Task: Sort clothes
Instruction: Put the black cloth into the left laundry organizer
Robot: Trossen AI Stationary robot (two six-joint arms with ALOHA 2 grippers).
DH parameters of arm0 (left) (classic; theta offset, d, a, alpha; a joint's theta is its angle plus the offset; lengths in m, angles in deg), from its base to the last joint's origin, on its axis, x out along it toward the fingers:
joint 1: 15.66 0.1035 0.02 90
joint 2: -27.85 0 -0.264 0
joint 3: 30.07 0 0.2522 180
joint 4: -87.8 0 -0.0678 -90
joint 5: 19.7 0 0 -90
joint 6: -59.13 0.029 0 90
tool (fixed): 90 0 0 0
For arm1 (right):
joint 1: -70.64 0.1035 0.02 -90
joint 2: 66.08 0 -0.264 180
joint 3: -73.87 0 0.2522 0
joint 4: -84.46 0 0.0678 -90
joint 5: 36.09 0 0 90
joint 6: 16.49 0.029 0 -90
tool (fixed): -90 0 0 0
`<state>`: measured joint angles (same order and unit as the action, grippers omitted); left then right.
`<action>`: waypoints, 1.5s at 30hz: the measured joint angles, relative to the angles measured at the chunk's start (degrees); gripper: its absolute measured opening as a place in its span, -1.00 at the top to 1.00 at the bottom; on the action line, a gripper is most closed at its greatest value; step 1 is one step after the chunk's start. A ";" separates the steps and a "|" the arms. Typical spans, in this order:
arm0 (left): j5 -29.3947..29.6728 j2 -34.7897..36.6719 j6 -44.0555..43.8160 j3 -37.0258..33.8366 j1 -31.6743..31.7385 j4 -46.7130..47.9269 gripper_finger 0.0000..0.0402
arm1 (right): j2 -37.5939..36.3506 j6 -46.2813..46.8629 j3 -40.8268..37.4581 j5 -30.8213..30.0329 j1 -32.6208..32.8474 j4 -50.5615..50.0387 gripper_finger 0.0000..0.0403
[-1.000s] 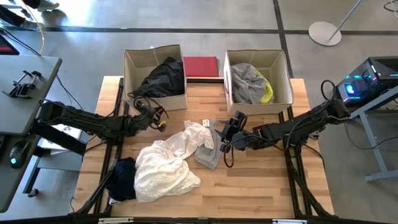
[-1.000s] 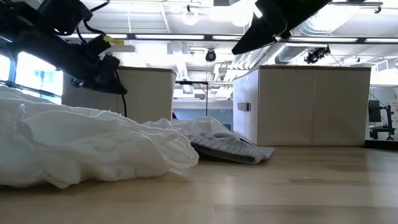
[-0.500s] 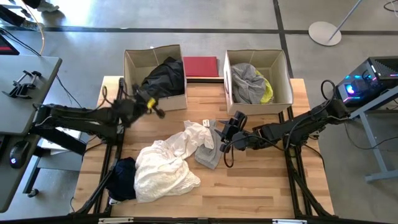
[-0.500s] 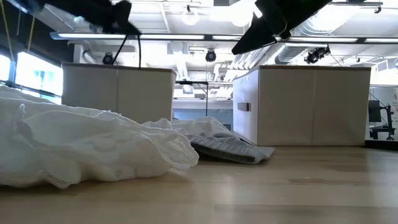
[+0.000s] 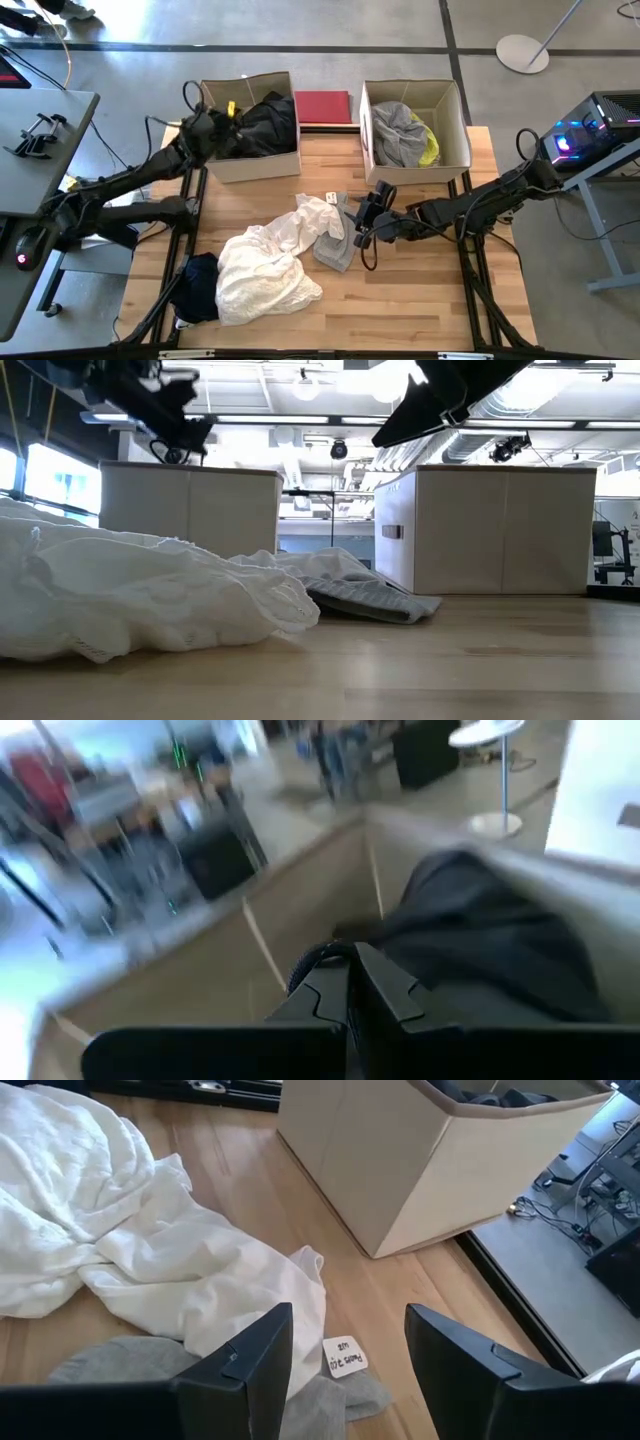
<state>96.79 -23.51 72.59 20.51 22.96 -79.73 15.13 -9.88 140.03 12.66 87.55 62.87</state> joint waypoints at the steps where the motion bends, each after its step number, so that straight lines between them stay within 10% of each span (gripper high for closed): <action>1: -2.55 -0.48 -2.97 0.00 2.38 1.46 1.00 | 0.00 -0.01 0.00 -0.01 0.08 0.00 0.10; 8: -23.29 -5.15 -18.62 0.00 14.57 8.68 0.90 | 0.00 0.67 0.00 -0.04 0.39 0.00 0.10; 16: -41.68 -8.53 -21.95 5.36 23.00 17.23 0.29 | 0.00 0.90 0.00 -0.07 0.39 0.01 0.10; 31: -42.31 -11.96 -16.30 35.95 20.01 66.28 0.08 | 0.00 0.87 0.00 -0.07 0.39 0.01 0.10; 45: -36.87 -26.99 -14.06 24.14 18.99 49.49 0.60 | 0.00 1.25 0.00 -0.06 0.44 0.00 0.10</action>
<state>59.91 -50.50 58.53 44.65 41.95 -30.24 15.13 -8.63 140.03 12.60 87.99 62.87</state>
